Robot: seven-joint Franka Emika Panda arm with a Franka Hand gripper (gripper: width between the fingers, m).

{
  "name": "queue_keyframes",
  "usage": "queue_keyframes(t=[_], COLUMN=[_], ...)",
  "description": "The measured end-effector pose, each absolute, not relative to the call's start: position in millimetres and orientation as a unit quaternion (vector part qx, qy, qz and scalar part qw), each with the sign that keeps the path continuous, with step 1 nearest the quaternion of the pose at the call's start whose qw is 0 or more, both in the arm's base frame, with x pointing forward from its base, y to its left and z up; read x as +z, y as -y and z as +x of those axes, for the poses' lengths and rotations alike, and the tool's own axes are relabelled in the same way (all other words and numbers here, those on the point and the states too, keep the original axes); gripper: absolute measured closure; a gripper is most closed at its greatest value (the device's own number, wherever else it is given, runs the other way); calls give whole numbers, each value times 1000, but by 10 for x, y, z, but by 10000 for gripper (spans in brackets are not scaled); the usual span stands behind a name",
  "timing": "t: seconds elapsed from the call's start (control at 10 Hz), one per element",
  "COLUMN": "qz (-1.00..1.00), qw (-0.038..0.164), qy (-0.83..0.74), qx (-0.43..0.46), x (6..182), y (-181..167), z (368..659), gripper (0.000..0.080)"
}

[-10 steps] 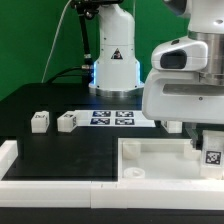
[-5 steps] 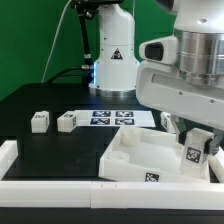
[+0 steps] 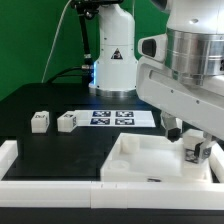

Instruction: Assemble one leg

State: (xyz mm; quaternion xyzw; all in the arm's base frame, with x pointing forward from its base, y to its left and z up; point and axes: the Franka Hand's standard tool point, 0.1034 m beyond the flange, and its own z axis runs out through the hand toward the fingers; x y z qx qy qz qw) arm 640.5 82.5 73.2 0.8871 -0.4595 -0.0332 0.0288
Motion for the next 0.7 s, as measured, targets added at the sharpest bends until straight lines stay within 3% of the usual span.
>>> queue_keyframes(t=[0.1,0.2,0.7], qz=[887,887,887], qw=[29,29,29], qy=[460,460,460], qx=[-33,-33,-33], x=[732,731,730], y=[-825,-825,-825], z=[6405,6404,6404], gripper=[218,159,150])
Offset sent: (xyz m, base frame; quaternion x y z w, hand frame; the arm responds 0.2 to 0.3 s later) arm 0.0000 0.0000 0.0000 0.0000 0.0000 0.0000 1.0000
